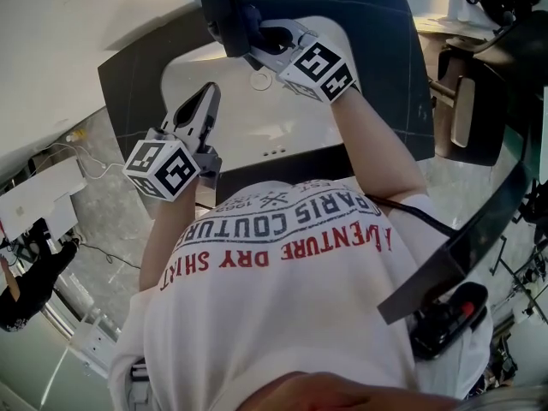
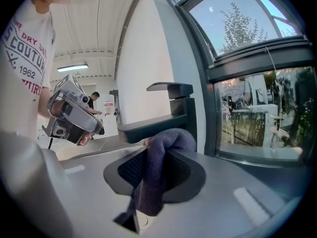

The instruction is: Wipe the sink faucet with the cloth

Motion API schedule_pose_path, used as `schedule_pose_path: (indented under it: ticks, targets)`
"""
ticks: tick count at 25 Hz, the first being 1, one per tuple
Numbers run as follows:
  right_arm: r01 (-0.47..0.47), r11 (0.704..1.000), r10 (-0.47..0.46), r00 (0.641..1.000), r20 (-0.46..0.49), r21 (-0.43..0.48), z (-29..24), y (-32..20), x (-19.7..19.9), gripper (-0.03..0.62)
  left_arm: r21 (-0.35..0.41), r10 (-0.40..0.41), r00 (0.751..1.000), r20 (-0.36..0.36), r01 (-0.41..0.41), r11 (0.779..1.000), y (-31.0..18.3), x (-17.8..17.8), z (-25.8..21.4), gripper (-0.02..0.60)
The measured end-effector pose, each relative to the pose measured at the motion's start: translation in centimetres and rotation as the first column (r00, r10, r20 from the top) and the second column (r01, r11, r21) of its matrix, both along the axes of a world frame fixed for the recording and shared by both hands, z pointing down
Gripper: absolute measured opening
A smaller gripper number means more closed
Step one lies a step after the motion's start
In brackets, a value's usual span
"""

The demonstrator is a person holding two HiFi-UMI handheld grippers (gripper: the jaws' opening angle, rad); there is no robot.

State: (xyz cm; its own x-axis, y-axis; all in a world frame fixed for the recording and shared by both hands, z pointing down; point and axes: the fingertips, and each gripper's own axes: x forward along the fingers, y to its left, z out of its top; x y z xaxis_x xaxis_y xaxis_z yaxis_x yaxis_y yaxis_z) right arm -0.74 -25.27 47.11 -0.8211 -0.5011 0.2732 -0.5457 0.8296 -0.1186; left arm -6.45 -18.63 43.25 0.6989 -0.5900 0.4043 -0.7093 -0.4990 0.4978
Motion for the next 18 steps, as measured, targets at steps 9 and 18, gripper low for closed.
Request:
schedule_pose_path:
  ticks: [9,18]
  targets:
    - [0.017,1.000,-0.017,1.000,-0.007,0.000,-0.1,4.3,0.8,0.075,0.004,-0.005,1.000,-0.008,0.005,1.000,2.2,0.9,-0.2,0.003]
    - [-0.065,0.997,0.065,0.998,-0.020,-0.034,-2.8,10.7,2.2,0.075,0.076,-0.049,0.999,-0.019,0.050,0.996,6.8,0.6,-3.9,0.002]
